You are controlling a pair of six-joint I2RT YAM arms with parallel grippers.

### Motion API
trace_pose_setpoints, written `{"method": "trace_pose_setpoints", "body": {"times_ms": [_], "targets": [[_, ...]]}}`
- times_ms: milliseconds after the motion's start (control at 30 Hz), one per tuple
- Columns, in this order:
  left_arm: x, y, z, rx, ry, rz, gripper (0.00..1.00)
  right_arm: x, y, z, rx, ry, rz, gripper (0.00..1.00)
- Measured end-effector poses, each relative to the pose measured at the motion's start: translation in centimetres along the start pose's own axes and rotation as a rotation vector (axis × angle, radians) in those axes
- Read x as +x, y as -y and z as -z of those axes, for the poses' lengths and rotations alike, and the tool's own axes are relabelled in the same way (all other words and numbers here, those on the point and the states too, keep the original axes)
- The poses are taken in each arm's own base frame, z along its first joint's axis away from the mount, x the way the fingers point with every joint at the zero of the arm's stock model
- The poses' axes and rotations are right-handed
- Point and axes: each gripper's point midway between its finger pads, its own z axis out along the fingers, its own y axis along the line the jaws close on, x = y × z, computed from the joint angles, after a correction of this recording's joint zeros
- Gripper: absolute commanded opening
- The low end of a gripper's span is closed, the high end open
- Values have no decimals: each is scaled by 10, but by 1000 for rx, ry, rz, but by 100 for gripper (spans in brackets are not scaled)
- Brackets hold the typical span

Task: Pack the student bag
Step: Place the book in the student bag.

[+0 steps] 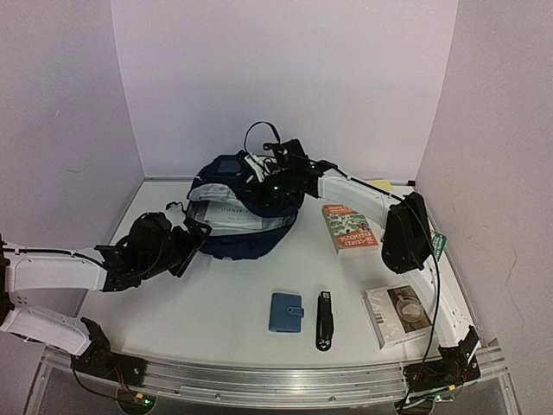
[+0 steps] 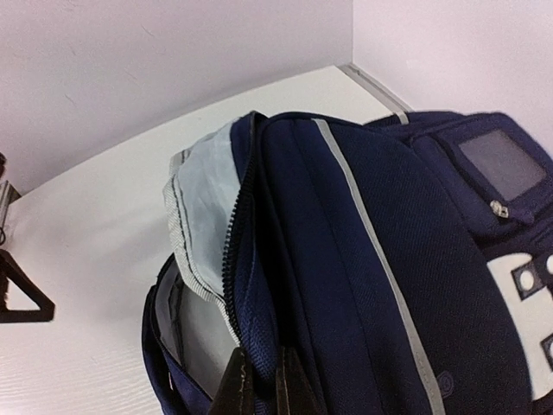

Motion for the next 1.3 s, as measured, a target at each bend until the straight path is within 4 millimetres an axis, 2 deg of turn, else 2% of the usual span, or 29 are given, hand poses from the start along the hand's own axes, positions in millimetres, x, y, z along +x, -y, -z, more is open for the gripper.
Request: {"method": "trace_pose_setpoints", "body": {"times_ms": [67,133,200,267,367,433,500,633,733,800,833,900,933,967,1067,1167,1300], "targets": [[-2,-1,3,-7,7,-10,100,8,0,-1,-21,-12,-19,13],[-3,0,5,-6,10,-27,100,14,-4,-4,-47,-18,-34,24],[-4,1,7,-2,13,-45,100,23,-8,-7,-72,-30,-49,38],[-5,2,9,-3,13,-74,100,38,-14,-10,-95,-58,-72,58],[-5,9,11,0,0,-132,100,61,-22,-11,-116,-114,-103,78],[-3,19,11,21,-22,-177,100,68,-28,-4,-121,-142,-125,89],[3,31,10,54,-64,-230,100,64,-31,9,-109,-154,-134,96],[31,49,4,125,-202,-347,100,37,-32,68,-42,-160,-148,98],[62,58,2,171,-310,-443,100,13,-25,140,38,-144,-145,98],[82,64,2,204,-377,-504,100,9,-15,192,105,-140,-155,98],[90,67,2,218,-402,-522,100,14,-8,218,143,-150,-173,98],[106,74,1,248,-450,-571,100,40,8,266,220,-189,-225,98],[115,78,0,264,-474,-596,100,58,14,285,250,-220,-258,98],[121,81,-2,272,-487,-614,100,85,22,305,285,-273,-310,98],[143,92,-8,304,-530,-677,100,158,24,339,323,-440,-438,98],[165,100,-14,330,-570,-729,100,223,11,363,311,-612,-537,98],[191,105,-22,351,-612,-781,100,286,-4,409,320,-773,-652,98]]}}
